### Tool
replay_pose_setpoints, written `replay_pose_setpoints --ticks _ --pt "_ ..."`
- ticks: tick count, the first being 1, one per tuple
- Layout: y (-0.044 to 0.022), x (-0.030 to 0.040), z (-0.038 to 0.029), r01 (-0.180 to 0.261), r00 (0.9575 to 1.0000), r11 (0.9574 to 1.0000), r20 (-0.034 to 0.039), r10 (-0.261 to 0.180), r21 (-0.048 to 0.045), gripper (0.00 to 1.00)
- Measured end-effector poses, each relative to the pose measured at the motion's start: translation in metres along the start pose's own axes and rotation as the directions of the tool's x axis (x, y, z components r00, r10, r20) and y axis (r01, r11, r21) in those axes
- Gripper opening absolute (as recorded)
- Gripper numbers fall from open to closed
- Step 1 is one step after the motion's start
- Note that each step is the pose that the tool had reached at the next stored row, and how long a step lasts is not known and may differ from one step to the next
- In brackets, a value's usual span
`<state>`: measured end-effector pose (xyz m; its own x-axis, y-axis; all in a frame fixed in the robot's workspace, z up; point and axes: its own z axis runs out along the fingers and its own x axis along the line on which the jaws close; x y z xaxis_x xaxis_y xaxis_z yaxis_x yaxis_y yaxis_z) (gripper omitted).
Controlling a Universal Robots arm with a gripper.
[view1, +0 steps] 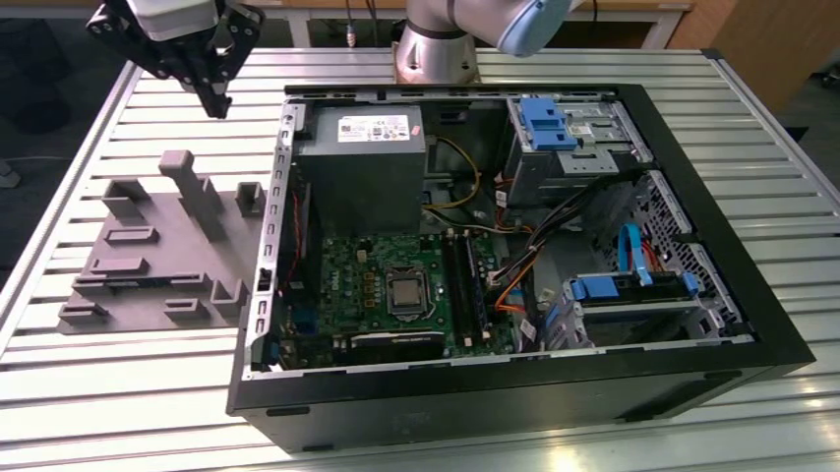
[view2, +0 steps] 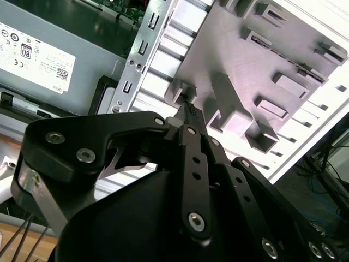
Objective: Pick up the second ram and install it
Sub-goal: 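Reach for the second ram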
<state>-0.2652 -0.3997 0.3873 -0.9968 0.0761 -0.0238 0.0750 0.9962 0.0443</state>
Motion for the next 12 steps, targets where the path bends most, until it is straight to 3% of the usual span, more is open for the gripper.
replay_pose_setpoints --ticks 12 --pt "-0.0014 0.0029 0.0001 0.0 1.0 1.0 -0.0001 0.0 0.0001 0.11"
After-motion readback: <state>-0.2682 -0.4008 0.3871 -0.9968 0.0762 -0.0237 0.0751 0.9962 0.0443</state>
